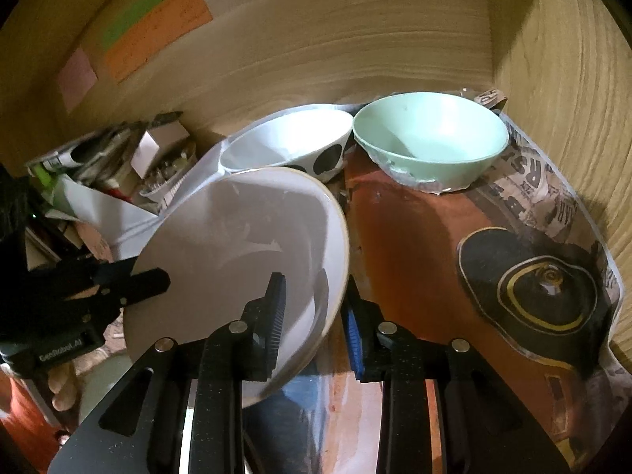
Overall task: Organize plates and bowls
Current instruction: 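Lift the pink-grey bowl and carry it over the plate stack with the left gripper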
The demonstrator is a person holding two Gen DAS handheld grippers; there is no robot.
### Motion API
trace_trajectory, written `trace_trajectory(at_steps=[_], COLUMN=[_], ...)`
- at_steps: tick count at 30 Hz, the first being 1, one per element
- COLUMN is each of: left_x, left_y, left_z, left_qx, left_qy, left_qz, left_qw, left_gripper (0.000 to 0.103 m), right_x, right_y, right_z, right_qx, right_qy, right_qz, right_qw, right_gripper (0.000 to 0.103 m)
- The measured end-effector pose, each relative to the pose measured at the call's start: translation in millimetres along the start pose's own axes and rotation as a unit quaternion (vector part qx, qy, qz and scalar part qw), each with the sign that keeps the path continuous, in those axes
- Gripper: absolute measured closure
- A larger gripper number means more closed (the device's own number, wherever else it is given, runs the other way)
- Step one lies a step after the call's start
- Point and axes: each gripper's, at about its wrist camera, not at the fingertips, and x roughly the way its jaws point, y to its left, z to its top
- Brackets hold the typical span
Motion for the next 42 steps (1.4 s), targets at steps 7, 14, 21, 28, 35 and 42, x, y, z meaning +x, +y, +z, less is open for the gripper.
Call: trace_trajectory(at_steps=[7,14,21,28,35,42], left_x=[-20.2,-49.3,-80.4,-110.5,-144.3,-176.2], left_y=[-1.9,-3.0,2.3,11.5,28.4,48.3], left_z=[-0.8,-7.0,-19.7,-39.8,-77.0,-115.3], left_qx=[-0.005,-0.019,-0.040,-0.063,-0.080,-0.094], left_qy=[-0.021,-0.050,-0.079,-0.103,-0.126,-0.143], left_qz=[0.003,0.011,0.013,0.021,0.044,0.074], left_qw=[0.9998,0.9985,0.9960,0.9925,0.9878,0.9825], left_gripper=[0.077,0.077,0.077,0.077,0.077,0.077], right_x=[-18.5,-35.3,-48.1,-55.4,-56.2,-48.5], right_y=[13.7,33.5,53.8,82.5,115.7,150.9], right_z=[1.5,2.2,-1.5,-7.8,-18.0,-30.2], right_qx=[-0.015,-0.039,-0.056,-0.080,-0.108,-0.134], right_qy=[-0.022,-0.046,-0.060,-0.060,-0.055,-0.041], right_qz=[0.003,0.002,0.017,0.038,0.061,0.085], right_qw=[1.000,0.998,0.996,0.994,0.991,0.986], right_gripper=[0.078,0.078,0.078,0.078,0.078,0.078])
